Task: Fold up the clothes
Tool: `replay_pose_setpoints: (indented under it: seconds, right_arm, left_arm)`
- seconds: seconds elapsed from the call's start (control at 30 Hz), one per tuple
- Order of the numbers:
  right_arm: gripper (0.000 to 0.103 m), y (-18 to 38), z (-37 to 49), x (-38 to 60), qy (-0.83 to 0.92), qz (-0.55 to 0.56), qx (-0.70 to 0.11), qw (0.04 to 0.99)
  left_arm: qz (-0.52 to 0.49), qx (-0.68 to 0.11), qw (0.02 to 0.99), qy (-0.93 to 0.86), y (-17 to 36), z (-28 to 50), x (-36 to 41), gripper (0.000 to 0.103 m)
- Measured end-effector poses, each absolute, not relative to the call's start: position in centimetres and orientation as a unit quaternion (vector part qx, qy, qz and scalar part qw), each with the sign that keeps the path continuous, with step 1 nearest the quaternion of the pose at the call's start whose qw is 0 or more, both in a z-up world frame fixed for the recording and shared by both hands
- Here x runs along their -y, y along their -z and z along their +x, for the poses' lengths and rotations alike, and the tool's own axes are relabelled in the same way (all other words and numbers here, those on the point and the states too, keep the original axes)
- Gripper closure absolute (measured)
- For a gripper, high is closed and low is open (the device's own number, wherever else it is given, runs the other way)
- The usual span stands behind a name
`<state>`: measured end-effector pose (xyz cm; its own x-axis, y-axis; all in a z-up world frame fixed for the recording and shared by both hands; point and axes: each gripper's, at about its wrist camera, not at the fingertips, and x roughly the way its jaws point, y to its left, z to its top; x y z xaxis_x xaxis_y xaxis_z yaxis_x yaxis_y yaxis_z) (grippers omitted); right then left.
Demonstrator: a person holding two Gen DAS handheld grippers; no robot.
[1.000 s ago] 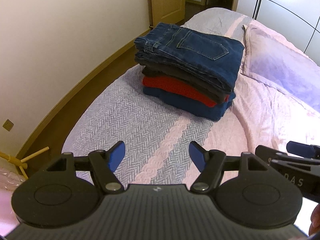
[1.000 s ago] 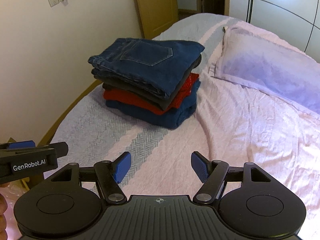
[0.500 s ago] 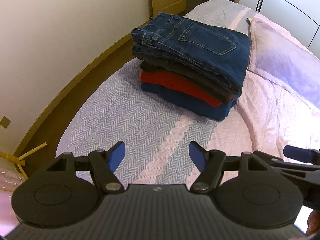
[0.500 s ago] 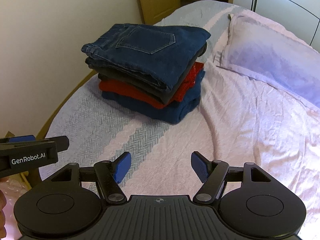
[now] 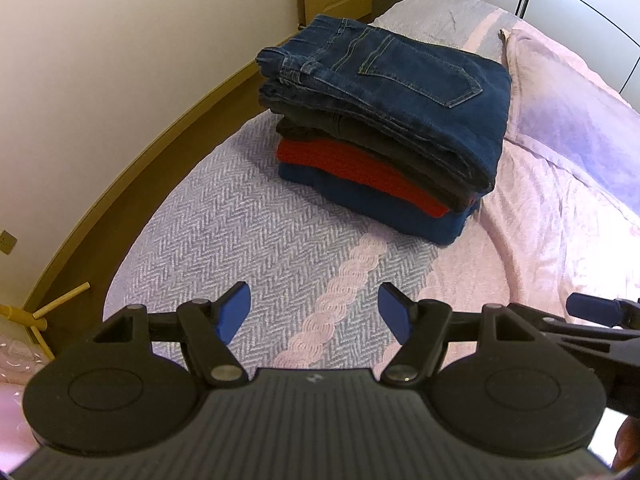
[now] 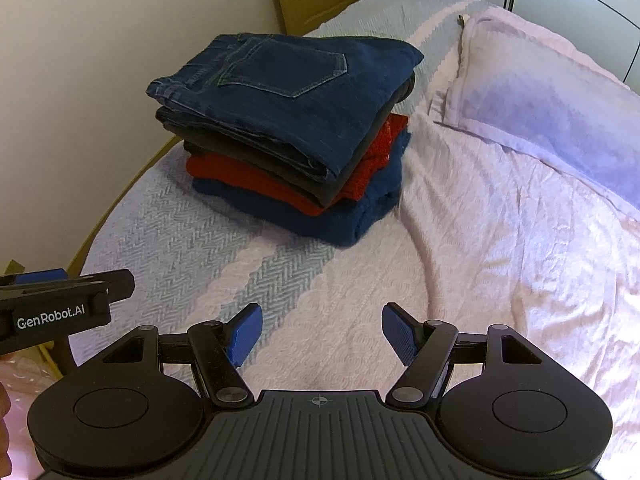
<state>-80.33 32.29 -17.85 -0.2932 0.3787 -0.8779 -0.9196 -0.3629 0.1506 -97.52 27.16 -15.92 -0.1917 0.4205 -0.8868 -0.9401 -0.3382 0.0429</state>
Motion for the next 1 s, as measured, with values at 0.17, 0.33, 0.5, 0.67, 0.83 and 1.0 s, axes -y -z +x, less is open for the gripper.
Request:
replay_pose_setpoints:
  seconds: [0.17, 0.33, 0.5, 0.67, 0.83, 1.0]
  right_arm:
    - [0.033, 18.1, -80.5, -33.0, -0.725, -0.394, -0.349, 0.445]
    - [0.033, 18.3, -80.7, -33.6, -0.725, -0.396, -0.351, 0.442]
    - [0.033, 18.3, -81.0, -34.2, -0.727, -0.395, -0.352, 0.438]
    - [0.033, 18.2, -81.1, -34.4, -0.729, -0.394, -0.35, 0.437]
    - [0.033, 17.9, -81.1, -34.3, -0.741, -0.394, -0.343, 0.422]
    - [0.033, 17.1, -80.8, -33.6, -0.749, -0.383, -0.339, 0.421]
  left_arm:
    - [-0.416, -0.315, 0.481, -0.705, 16.3, -97.8, -27.7, 0.036]
    - [-0.416, -0.316, 0.477, -0.706, 16.7, -98.1, -28.2, 0.036]
    - [-0.415, -0.319, 0.473, -0.709, 16.7, -98.4, -28.8, 0.036]
    - [-0.414, -0.317, 0.471, -0.712, 16.5, -98.6, -29.0, 0.036]
    - [-0.409, -0.314, 0.466, -0.719, 16.0, -98.6, -28.6, 0.036]
    - [-0.398, -0.306, 0.462, -0.731, 15.0, -98.4, -27.6, 0.036]
